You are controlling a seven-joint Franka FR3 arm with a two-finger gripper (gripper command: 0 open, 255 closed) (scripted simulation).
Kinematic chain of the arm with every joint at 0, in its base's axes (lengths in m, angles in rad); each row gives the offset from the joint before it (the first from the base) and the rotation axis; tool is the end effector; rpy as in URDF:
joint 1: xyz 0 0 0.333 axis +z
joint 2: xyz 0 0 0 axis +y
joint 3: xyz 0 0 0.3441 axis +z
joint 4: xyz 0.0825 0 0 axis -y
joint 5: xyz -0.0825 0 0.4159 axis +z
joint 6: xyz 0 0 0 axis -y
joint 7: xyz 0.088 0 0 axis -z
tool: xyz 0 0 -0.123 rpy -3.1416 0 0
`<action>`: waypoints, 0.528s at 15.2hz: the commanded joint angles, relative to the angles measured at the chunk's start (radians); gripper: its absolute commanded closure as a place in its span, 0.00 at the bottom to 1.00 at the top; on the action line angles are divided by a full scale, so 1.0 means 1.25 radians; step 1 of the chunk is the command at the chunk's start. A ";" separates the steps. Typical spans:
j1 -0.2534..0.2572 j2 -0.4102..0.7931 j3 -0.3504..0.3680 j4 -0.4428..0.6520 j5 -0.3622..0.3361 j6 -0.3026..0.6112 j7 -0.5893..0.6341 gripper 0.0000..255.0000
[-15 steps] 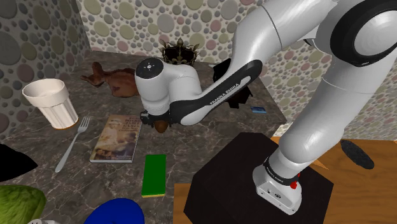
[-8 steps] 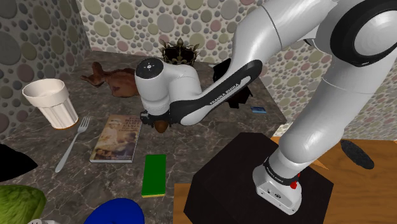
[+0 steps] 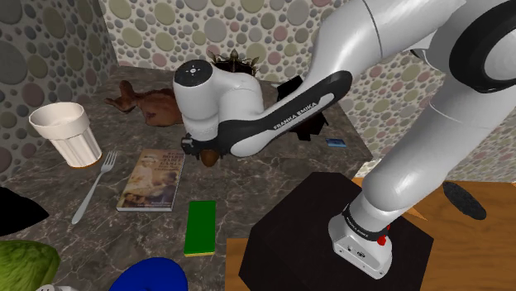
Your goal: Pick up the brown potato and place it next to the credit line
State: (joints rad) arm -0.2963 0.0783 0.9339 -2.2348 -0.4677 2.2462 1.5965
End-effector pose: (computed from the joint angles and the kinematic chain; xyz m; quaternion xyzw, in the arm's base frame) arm 0.4569 0.3139 0.3402 0.9358 -0.3200 0.1271 0.0760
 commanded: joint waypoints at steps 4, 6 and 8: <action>-0.008 -0.048 0.006 0.019 0.063 -0.033 -0.055 1.00; -0.010 -0.068 0.006 0.027 0.087 -0.047 -0.075 1.00; -0.011 -0.086 0.005 0.036 0.109 -0.062 -0.095 1.00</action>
State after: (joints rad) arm -0.3089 -0.0124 0.9401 -2.1925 -0.3511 2.1769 1.4933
